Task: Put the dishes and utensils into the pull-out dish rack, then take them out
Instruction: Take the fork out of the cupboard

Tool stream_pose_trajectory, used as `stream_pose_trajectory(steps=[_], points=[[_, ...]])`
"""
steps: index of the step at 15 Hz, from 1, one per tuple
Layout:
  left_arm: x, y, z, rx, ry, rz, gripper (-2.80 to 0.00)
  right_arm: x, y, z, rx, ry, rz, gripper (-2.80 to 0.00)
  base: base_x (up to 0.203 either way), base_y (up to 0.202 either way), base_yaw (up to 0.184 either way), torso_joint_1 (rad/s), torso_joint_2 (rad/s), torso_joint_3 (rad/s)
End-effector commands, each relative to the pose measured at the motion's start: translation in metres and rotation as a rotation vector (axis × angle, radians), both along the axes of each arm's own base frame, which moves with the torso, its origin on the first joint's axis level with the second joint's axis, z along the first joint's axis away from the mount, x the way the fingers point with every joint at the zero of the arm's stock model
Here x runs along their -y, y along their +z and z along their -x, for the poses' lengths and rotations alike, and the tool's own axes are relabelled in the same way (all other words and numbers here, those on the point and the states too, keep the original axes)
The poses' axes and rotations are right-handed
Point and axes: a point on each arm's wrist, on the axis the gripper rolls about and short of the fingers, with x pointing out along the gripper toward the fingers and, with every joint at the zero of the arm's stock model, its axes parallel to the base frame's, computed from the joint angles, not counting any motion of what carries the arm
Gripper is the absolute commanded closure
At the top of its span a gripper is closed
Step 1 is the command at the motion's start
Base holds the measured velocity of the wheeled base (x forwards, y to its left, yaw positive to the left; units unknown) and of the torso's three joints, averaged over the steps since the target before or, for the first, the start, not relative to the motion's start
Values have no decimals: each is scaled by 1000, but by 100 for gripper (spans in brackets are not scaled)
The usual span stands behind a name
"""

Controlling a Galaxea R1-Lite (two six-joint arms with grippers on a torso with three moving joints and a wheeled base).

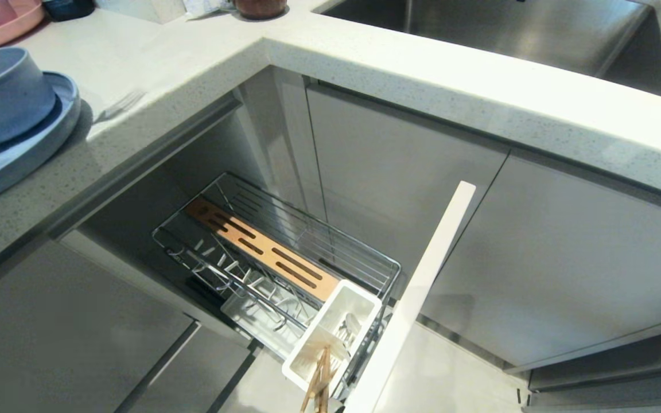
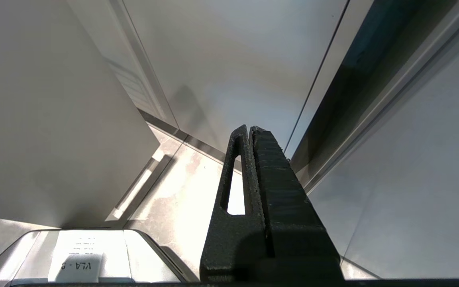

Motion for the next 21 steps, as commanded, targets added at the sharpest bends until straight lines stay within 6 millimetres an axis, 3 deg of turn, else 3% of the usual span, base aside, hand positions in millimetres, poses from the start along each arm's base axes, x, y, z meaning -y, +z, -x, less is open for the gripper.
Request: stream_pose_trajectory(steps=[1, 6, 10, 15, 17, 21], points=[[-13, 4, 21, 86, 150, 3, 0, 0, 0, 0, 3, 0, 0, 0, 0, 0, 0, 0, 0, 0], [-10, 6, 30, 128, 558, -52, 0, 0, 0, 0, 2, 0, -1, 0, 0, 0, 0, 0, 0, 0], [-8, -11, 14, 34, 794, -90, 0, 0, 0, 0, 1, 0, 0, 0, 0, 0, 0, 0, 0, 0], [-13, -41, -11, -41, 812, -83, 0, 0, 0, 0, 1, 0, 0, 0, 0, 0, 0, 0, 0, 0], [-15, -60, -25, -22, 818, -118, 0, 0, 0, 0, 2, 0, 0, 0, 0, 0, 0, 0, 0, 0], [-15, -91, -32, 68, 820, -210, 0, 0, 0, 0, 1, 0, 0, 0, 0, 0, 0, 0, 0, 0]])
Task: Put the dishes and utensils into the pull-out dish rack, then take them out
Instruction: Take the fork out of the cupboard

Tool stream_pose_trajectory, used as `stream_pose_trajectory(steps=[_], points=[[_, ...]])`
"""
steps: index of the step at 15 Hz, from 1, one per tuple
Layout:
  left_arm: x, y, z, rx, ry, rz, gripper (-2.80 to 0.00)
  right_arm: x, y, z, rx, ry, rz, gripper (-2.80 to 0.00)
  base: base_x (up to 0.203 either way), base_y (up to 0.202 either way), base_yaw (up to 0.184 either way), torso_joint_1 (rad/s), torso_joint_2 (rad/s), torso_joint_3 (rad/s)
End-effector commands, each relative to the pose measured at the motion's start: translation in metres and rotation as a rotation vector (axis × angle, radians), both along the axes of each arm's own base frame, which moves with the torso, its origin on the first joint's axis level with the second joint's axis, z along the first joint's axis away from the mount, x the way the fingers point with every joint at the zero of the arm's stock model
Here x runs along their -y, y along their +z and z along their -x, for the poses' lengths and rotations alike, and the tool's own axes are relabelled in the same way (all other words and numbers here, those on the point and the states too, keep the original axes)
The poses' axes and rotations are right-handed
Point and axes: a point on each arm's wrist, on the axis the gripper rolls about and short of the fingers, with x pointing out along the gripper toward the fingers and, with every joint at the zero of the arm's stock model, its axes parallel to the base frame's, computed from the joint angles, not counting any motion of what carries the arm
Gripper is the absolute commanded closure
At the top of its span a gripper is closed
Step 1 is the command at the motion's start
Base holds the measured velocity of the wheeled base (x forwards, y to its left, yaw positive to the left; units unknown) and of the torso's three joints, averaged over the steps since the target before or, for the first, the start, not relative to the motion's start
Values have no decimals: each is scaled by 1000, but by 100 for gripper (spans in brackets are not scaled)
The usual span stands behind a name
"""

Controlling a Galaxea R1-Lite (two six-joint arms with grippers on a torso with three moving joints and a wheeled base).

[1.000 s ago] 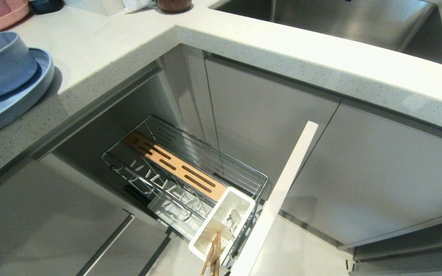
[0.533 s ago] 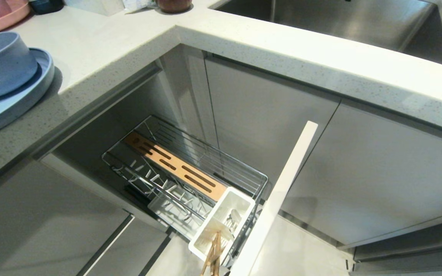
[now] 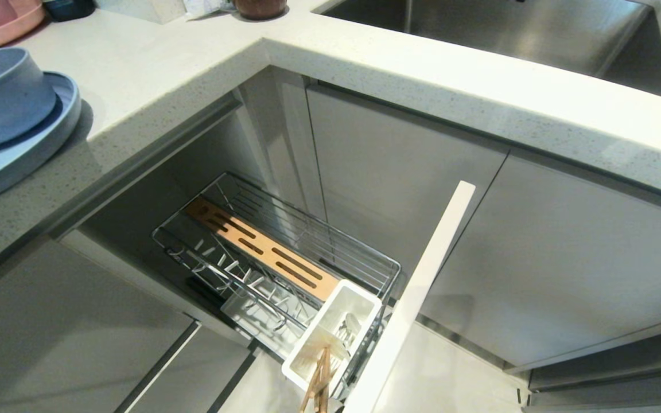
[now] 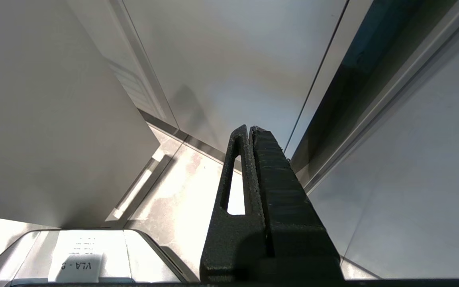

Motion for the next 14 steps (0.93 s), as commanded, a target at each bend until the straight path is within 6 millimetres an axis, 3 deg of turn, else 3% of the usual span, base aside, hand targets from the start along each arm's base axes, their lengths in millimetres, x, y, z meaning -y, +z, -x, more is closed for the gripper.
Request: stream_pose_trajectory(steps=[1, 7, 14], points=[[1, -19, 3, 34, -26, -62, 0, 0, 0, 0, 3, 0, 0, 0, 0, 0, 0, 0, 0, 0], [4, -41, 10, 33, -83, -147, 0, 0, 0, 0, 2, 0, 0, 0, 0, 0, 0, 0, 0, 0], [5, -49, 11, 17, -85, -144, 0, 0, 0, 0, 3, 0, 0, 0, 0, 0, 0, 0, 0, 0]])
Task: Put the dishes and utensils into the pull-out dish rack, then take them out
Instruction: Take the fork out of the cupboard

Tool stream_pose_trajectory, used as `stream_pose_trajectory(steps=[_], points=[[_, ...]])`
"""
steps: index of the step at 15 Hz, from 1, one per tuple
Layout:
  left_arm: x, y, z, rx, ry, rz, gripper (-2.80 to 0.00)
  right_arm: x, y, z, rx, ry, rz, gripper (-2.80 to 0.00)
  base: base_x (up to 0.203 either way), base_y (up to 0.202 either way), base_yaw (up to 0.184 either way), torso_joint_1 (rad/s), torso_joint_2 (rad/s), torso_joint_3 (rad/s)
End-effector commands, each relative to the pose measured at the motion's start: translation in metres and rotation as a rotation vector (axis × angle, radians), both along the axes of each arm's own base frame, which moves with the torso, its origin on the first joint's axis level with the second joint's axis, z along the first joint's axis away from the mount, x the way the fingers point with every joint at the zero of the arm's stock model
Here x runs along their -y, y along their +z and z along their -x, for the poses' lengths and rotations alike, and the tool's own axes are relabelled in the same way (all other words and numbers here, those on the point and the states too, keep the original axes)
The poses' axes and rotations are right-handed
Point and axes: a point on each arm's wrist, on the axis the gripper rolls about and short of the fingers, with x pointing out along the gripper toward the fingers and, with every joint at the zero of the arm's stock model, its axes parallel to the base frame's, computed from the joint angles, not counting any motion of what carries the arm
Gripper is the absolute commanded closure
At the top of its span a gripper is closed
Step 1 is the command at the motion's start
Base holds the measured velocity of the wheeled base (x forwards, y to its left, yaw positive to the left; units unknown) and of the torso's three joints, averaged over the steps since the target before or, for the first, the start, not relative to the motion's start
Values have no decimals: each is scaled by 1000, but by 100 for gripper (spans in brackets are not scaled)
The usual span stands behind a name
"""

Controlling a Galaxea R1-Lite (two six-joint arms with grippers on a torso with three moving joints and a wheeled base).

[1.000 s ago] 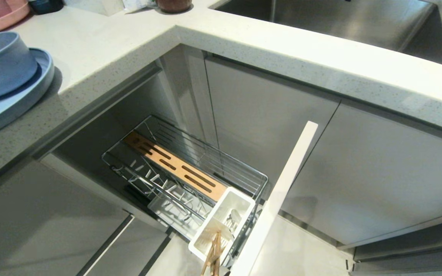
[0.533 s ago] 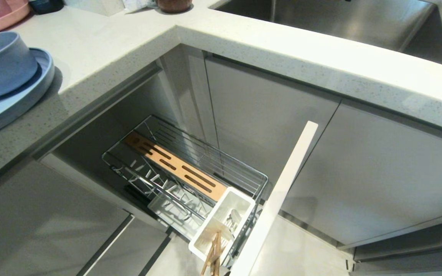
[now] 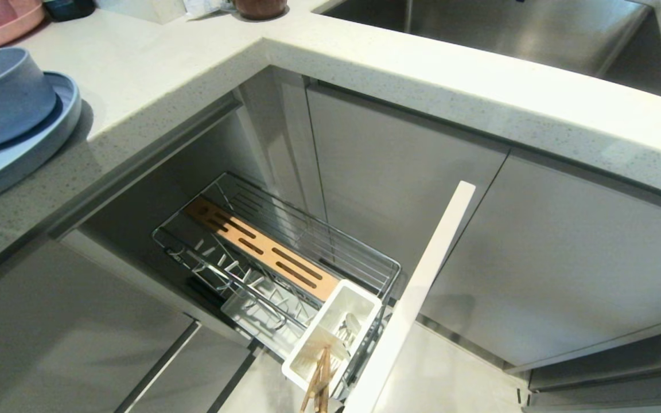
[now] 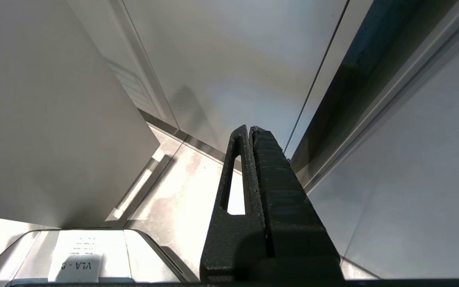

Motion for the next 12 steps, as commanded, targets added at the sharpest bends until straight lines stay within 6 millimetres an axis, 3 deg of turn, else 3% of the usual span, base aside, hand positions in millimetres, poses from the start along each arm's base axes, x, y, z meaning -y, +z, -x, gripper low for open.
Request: stream_pose_trajectory(steps=[1, 9, 10, 12], points=[[0, -2, 0, -4, 1, 3, 0, 0, 0, 0, 1, 0, 0, 0, 0, 0, 0, 0, 0, 0], [0, -3, -2, -15, -2, 4, 0, 0, 0, 0, 1, 0, -1, 0, 0, 0, 0, 0, 0, 0], [0, -4, -2, -18, -3, 4, -280, 0, 0, 0, 2, 0, 0, 0, 0, 0, 0, 0, 0, 0], [0, -4, -2, -21, -13, 3, -280, 0, 0, 0, 3, 0, 0, 0, 0, 0, 0, 0, 0, 0]])
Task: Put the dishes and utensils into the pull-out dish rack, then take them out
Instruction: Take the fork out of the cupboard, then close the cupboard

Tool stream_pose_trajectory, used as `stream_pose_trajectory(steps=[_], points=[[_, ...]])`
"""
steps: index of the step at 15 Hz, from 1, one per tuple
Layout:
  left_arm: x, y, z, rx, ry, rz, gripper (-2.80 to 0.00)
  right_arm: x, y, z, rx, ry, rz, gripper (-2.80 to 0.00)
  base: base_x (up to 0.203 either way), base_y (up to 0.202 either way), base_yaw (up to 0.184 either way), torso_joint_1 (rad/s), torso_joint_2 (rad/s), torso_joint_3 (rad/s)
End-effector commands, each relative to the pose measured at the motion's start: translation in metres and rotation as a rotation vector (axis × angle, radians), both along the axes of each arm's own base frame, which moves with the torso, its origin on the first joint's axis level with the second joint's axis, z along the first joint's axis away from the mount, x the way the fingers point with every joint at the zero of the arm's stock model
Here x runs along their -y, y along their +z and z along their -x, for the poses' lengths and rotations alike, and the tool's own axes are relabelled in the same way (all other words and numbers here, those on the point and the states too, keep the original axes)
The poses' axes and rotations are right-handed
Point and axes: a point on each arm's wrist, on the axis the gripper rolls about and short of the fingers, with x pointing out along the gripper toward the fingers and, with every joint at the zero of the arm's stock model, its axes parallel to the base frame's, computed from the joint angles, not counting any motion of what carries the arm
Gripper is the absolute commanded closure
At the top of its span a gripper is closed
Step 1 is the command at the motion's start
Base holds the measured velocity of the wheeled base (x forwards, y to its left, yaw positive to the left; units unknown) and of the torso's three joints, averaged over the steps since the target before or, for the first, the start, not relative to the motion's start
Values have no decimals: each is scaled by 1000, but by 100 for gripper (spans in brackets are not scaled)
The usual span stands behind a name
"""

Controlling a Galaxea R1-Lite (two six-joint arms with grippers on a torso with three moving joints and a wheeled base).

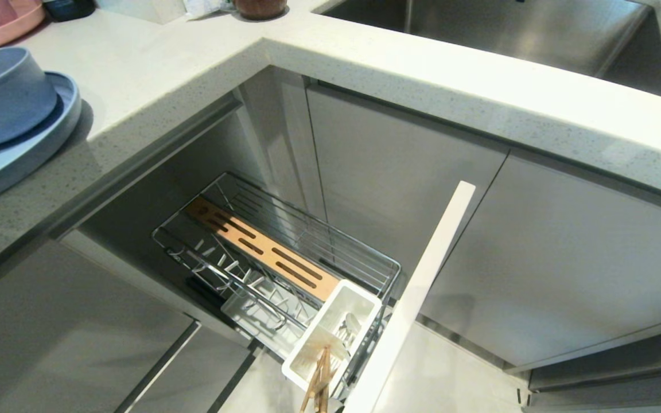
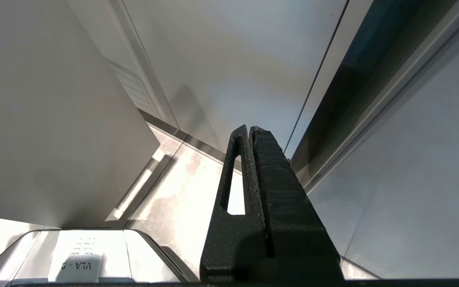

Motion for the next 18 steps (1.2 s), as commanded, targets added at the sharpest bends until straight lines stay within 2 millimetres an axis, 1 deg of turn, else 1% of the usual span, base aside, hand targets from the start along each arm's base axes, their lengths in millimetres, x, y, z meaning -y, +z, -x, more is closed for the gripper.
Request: stream_pose_trajectory(steps=[1, 5, 8, 10, 12, 13, 14, 15, 18], points=[[0, 0, -1, -2, -9, 1, -280, 0, 0, 0, 1, 0, -1, 0, 0, 0, 0, 0, 0, 0], [0, 0, -1, -2, -10, -1, -280, 0, 0, 0, 2, 0, 0, 0, 0, 0, 0, 0, 0, 0], [0, 4, 1, 14, -7, -4, -280, 0, 0, 0, 2, 0, 0, 0, 0, 0, 0, 0, 0, 0], [1, 15, 5, 51, -4, -12, -280, 0, 0, 0, 2, 0, 0, 0, 0, 0, 0, 0, 0, 0], [2, 34, 10, 103, 5, -42, -280, 0, 0, 0, 1, 0, 0, 0, 0, 0, 0, 0, 0, 0], [2, 42, 12, 122, 13, -61, 0, 0, 0, 0, 2, 0, -1, 0, 0, 0, 0, 0, 0, 0], [2, 49, 13, 137, 14, -69, 0, 0, 0, 0, 2, 0, 0, 0, 0, 0, 0, 0, 0, 0], [3, 60, 16, 171, 14, -76, 0, 0, 0, 0, 2, 0, 0, 0, 0, 0, 0, 0, 0, 0], [4, 102, 20, 261, 5, -87, 0, 0, 0, 0, 2, 0, 0, 0, 0, 0, 0, 0, 0, 0]])
